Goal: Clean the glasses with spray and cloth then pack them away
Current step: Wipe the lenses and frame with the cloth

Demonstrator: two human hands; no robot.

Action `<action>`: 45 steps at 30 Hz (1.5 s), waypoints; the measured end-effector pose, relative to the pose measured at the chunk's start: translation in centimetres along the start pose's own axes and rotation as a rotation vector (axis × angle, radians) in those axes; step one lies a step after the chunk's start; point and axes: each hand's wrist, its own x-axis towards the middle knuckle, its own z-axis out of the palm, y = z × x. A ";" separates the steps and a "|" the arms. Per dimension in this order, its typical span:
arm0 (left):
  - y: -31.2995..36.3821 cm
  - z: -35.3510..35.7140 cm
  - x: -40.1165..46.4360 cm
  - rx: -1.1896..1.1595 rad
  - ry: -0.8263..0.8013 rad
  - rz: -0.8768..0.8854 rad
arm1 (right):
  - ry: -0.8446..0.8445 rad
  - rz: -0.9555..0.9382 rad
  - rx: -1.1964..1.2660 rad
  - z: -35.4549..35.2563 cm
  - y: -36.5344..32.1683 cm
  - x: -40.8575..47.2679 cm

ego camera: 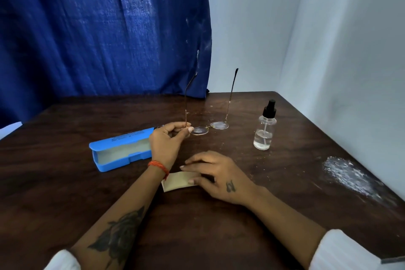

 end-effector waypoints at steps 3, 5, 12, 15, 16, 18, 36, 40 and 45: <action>-0.3 -0.2 -0.2 0.013 0.004 -0.003 | -0.134 0.027 -0.014 0.3 -0.2 0.0; -0.4 -0.3 -0.4 0.016 0.003 -0.016 | -0.154 0.037 -0.016 0.6 -0.5 0.1; -0.3 -0.3 -1.2 0.055 -0.031 0.007 | -0.037 0.114 0.045 -0.6 -0.4 0.3; -0.2 -0.8 -1.6 0.122 -0.024 0.042 | 0.327 0.270 0.073 -2.4 0.6 0.4; -0.1 -0.9 -1.8 0.135 -0.020 0.057 | 0.439 0.315 0.034 -2.9 1.0 0.5; 0.0 -0.9 -2.1 0.132 -0.017 0.069 | 0.546 0.383 -0.052 -3.4 1.5 1.1; 0.1 -0.3 -2.0 0.101 -0.050 0.159 | 0.383 0.276 -0.302 -0.7 1.0 1.9; 0.4 -0.5 -2.0 0.120 -0.055 0.166 | 0.326 0.267 -0.438 -0.2 0.7 1.9; 0.7 -0.4 -2.0 0.081 -0.059 0.154 | 0.363 0.227 -0.284 -0.4 0.7 2.3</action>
